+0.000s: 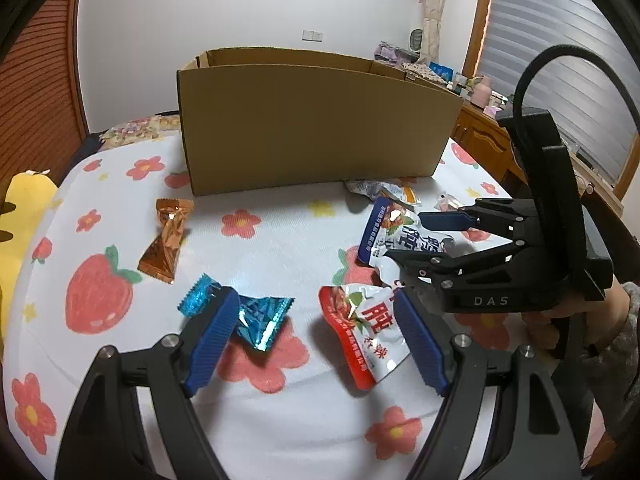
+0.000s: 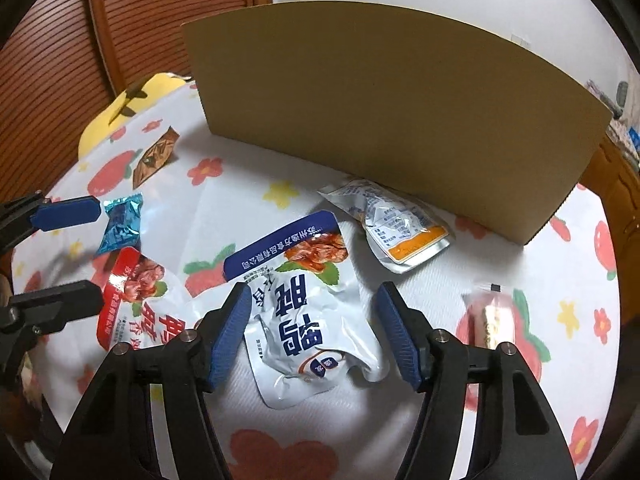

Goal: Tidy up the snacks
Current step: 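Grasp the red duck-neck pouch with the left tool while the right tool grasps the white duck-neck pouch, then lift the red pouch with the left tool while the right tool lifts the white pouch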

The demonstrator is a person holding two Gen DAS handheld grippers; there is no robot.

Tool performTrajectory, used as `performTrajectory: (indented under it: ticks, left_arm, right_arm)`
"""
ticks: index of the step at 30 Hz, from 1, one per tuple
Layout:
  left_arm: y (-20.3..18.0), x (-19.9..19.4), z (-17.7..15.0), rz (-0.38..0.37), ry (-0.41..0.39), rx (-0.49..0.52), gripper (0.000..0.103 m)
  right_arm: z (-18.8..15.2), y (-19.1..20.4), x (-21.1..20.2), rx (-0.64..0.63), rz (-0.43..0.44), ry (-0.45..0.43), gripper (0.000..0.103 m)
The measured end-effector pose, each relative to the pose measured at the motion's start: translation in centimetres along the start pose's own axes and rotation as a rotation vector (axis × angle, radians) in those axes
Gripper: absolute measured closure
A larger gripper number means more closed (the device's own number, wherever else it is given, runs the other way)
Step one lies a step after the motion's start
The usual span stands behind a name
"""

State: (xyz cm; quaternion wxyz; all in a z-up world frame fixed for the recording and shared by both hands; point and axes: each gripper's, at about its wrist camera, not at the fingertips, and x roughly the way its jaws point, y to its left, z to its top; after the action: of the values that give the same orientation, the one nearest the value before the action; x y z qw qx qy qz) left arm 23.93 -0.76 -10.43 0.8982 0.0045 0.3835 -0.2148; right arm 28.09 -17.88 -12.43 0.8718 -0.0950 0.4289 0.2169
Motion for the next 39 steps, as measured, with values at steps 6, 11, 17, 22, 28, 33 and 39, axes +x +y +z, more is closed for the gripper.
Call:
performTrajectory:
  ticks: [6,11,17,22,28,33,39]
  left_arm:
    - [-1.2,0.6,-0.3,-0.015,0.011,0.032,0.023]
    - [-2.6,1.6,-0.3,-0.024,0.029,0.077,0.023]
    - [-4.1,3.0,-0.1,-0.002,0.081,0.148,0.023]
    - [-4.4,4.3,-0.1,0.008,0.124,0.154,0.023]
    - [-4.5,5.1,0.2,0.013,0.142,0.161,0.023]
    - [-4.7,5.4,0.4,0.022,0.139,0.164,0.022]
    - [-5.1,4.7,0.0,0.011,0.111,0.179,0.054]
  right_arm:
    - [-0.5,-0.1,-0.7,0.006,0.021,-0.010,0.056]
    - [-1.4,-0.6,-2.2,0.039,0.016,-0.049,0.066]
    - [-2.8,-0.6,-3.7,0.034,0.000,-0.042,0.066]
    - [-3.7,-1.3,-4.3,0.069,-0.012,-0.060,0.066]
    - [-4.4,-2.7,-3.9,0.153,0.045,-0.075,0.066]
    - [-4.4,-2.7,-3.8,0.150,0.040,-0.083,0.065]
    - [-4.3,-2.5,-3.7,0.149,0.042,-0.083,0.065]
